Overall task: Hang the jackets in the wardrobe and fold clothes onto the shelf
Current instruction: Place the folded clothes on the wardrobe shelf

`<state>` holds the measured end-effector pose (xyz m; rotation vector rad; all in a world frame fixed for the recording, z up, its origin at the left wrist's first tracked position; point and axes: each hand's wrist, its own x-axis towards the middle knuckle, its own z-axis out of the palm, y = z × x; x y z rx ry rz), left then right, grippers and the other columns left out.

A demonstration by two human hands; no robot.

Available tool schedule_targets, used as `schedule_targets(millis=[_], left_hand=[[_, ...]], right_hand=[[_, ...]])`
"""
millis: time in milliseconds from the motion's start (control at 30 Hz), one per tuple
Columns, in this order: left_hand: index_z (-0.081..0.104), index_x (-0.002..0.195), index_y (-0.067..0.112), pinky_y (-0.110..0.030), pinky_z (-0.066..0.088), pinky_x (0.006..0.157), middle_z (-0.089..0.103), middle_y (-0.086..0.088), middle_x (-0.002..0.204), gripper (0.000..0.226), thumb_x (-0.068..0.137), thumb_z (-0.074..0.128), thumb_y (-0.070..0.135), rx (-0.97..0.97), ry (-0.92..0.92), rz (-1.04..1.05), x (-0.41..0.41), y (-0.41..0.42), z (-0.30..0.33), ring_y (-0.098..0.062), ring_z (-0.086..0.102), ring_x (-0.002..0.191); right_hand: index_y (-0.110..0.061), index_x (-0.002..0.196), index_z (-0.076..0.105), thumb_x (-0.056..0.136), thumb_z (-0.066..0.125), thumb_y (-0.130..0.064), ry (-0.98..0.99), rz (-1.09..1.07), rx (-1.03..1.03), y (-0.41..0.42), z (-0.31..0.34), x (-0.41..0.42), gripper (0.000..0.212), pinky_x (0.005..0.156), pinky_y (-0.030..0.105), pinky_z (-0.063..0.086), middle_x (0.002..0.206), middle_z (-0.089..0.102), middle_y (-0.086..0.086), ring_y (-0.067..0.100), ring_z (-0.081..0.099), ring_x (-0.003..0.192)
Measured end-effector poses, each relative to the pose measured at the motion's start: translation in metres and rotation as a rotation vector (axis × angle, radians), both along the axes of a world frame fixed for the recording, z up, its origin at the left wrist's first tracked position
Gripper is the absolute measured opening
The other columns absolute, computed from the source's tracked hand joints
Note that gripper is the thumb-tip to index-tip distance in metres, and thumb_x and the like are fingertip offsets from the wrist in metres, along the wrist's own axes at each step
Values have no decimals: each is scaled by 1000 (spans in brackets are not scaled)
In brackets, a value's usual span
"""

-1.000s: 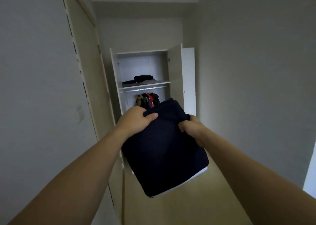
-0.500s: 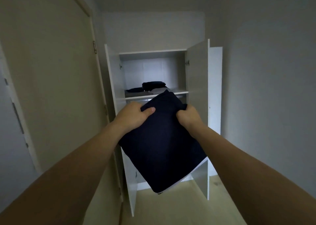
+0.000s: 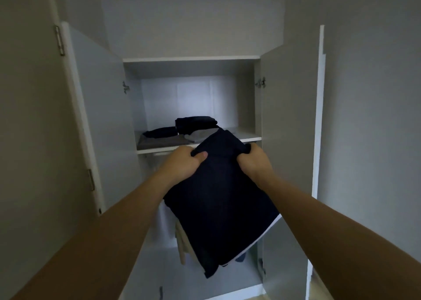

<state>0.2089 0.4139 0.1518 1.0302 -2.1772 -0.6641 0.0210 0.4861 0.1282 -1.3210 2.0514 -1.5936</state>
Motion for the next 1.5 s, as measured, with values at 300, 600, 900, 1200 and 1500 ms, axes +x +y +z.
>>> schedule_targets(millis=[300, 600, 900, 1200, 1500], left_hand=[[68, 94, 7, -29, 52, 73, 69, -9, 95, 39, 95, 57, 43, 93, 202, 110, -93, -245, 25, -20, 65, 82], [55, 129, 1, -24, 42, 55, 60, -3, 93, 50, 97, 57, 39, 206, 459, 411, -76, -453, 86, -18, 59, 77], [55, 125, 1, -26, 45, 61, 62, -14, 107, 42, 98, 55, 33, 198, 389, 579, -36, -654, 81, -20, 56, 78], [44, 131, 3, -44, 42, 99, 46, -20, 138, 36, 99, 39, 19, -251, -638, 791, -42, -749, -43, -34, 48, 124], [8, 157, 14, -40, -3, 120, -7, -10, 164, 73, 99, 10, 59, -44, -602, 627, -38, -786, -70, -28, 0, 150]], right_hand=[[-18, 86, 56, 81, 35, -39, 251, 22, -97, -272, 50, -105, 30, 60, 30, 40, 82, 60, -2, 19, 57, 74], [-16, 72, 50, 85, 34, -32, 556, 229, -107, -544, 149, -73, 26, 54, 28, 34, 78, 57, 1, 18, 53, 67], [-15, 72, 50, 88, 35, -33, 660, 373, -31, -771, 154, -23, 28, 54, 28, 33, 77, 57, 2, 18, 53, 67], [-15, 151, 23, 104, 25, -37, 1044, 587, 581, -885, -20, -36, 52, 114, 50, 26, 155, 26, 14, 36, 33, 135], [-17, 152, 19, 103, 22, -35, 1049, 510, 495, -888, -41, -48, 52, 111, 55, 27, 156, 23, 12, 38, 32, 134]])
